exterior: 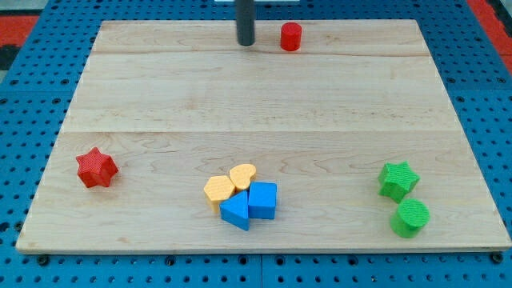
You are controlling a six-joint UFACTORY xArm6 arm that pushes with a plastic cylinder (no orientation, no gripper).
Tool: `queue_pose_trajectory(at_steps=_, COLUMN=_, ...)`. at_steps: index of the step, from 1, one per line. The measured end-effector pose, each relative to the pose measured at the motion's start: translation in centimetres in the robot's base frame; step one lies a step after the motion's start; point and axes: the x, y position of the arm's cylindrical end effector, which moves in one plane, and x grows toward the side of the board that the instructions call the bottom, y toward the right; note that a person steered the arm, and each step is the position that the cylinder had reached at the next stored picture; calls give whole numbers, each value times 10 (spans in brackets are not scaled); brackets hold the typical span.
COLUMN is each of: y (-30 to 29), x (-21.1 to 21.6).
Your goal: Push the red star closer to the red circle
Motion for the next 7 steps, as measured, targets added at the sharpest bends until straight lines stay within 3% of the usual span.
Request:
queue_pose_trajectory(at_steps=1, y=101, x=4)
queue_pose_trajectory(at_steps=3, y=157, x=-11)
queue_pose_trajectory(at_steps=4, y=31, x=39)
queue_pose_trajectory(at_steps=5, y=-104, x=118)
queue_pose_trajectory(at_steps=6, y=-181, x=217)
queue_pose_trajectory(at_steps=7, y=-172, x=295)
